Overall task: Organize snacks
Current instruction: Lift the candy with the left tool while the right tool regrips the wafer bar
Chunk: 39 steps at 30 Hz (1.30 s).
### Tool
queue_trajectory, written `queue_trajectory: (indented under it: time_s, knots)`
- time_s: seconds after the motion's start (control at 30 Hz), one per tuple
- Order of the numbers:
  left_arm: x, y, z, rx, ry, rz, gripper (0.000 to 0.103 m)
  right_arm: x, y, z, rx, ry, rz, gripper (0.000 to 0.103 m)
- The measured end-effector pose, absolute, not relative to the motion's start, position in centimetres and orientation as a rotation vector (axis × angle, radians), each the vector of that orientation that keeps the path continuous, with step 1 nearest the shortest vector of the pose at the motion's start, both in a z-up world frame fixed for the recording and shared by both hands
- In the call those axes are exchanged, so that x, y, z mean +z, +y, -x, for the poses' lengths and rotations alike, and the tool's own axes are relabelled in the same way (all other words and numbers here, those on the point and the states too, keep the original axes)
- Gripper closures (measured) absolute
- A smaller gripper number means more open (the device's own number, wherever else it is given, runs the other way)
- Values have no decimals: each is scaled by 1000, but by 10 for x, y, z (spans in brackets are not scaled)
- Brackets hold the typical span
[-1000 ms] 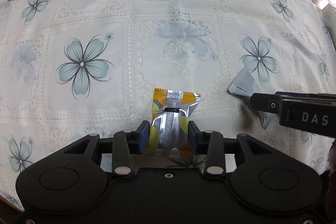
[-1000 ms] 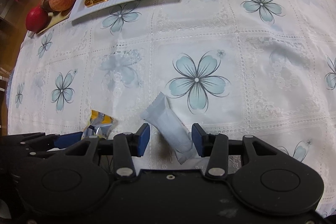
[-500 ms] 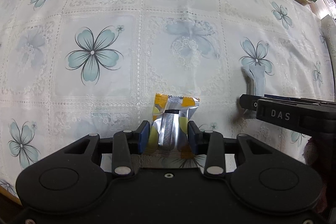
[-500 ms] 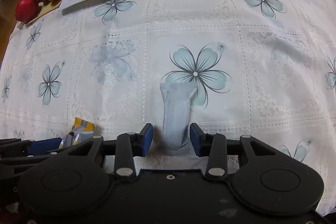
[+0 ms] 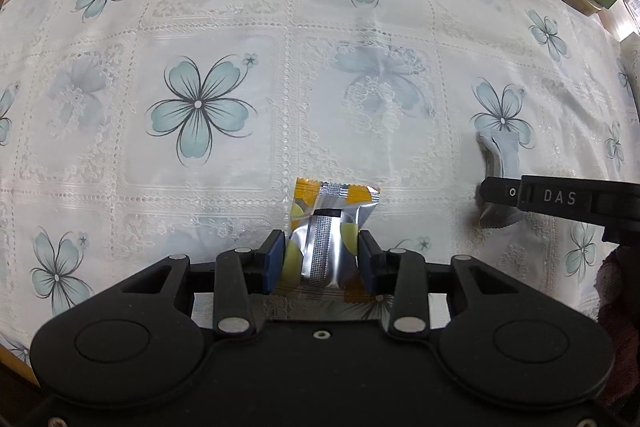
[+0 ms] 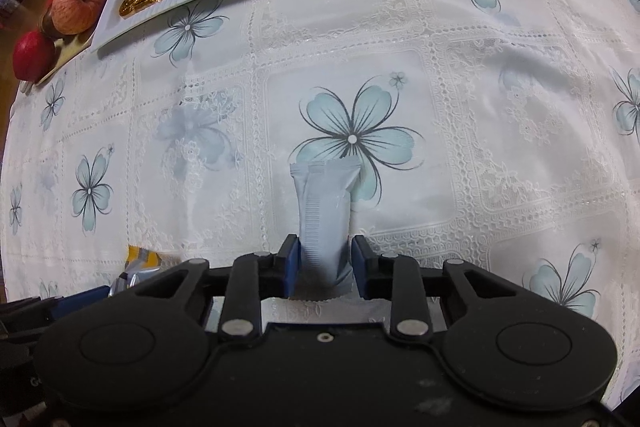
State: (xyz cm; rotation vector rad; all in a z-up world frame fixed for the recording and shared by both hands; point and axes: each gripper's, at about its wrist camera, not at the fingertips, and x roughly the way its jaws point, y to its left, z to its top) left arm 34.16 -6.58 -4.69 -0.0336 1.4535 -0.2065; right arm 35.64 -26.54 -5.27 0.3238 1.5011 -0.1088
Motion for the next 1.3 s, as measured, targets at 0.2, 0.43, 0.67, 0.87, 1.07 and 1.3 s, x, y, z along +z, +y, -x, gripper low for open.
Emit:
queue_trajectory:
  time_s: [0.2,0.43,0.67,0.87,1.07,1.3]
  knots:
    - [-42,-61,-339,-200,1441,37,56,-44,-270,-354,-103,1482,-372,74]
    - [-31,-45,-325,-184,1421,50,56,-28,-271,-343,-65,1466,-474,74]
    - [-11,-27,-296,-175,1376,90,56,0,-262,-308,-32,1389,-515,98]
    - [-7,-17,-279,-157,1378,100,56,1,-263,-283,-48,1385,-575,93]
    - [-7,-13,-274,-138,1351,83,56,-12,-254,-275,-63,1424,-494,66]
    - [-28,-12,-281,-135,1377,72,56,-25,-242,-277,-63,1458,-456,66]
